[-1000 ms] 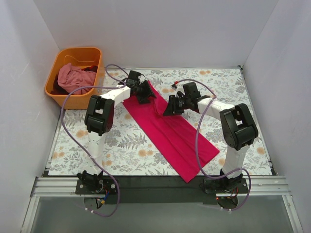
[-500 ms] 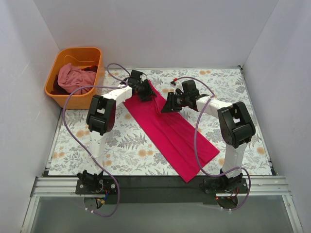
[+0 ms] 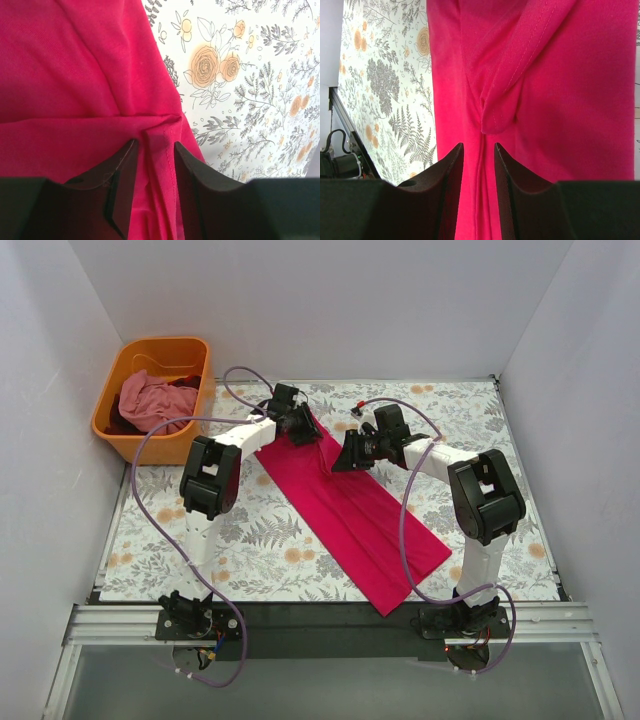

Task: Fold and stack the t-shirts
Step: Fold the tshirt

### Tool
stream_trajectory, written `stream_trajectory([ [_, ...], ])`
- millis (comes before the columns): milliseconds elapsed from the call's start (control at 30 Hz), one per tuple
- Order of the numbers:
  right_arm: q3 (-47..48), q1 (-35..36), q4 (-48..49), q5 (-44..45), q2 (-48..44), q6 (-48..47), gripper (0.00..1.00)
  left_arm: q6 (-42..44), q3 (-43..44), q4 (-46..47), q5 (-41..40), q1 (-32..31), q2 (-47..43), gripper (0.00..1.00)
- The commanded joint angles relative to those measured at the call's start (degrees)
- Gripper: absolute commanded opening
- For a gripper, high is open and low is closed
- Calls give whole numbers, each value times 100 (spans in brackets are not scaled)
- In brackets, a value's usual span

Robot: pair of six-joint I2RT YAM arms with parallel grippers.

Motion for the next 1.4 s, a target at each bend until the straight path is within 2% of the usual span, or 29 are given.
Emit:
stream_trajectory([
  [0, 113, 30, 199, -25, -17, -20, 37, 255, 46, 191, -225, -50, -502, 34],
  [100, 105, 21, 190, -17, -26, -20, 37, 387, 3, 279, -392, -77, -643, 39],
  [233, 122, 30, 199, -17, 9, -2, 37, 519, -51, 428, -419, -77, -670, 40],
  [433, 122, 21, 208, -34, 9, 7, 37, 572, -138, 534, -165, -85, -503, 32],
  [800, 52, 21, 260, -87, 9, 33, 37, 449, -191, 525, -85, -85, -133, 31],
  [1267, -1, 38, 348, -184, 9, 86, 37, 378, -24, 367, -243, -85, 122, 36],
  [1367, 17, 47, 357, -175, 18, 68, 37, 378, -24, 367, -216, -85, 69, 31],
])
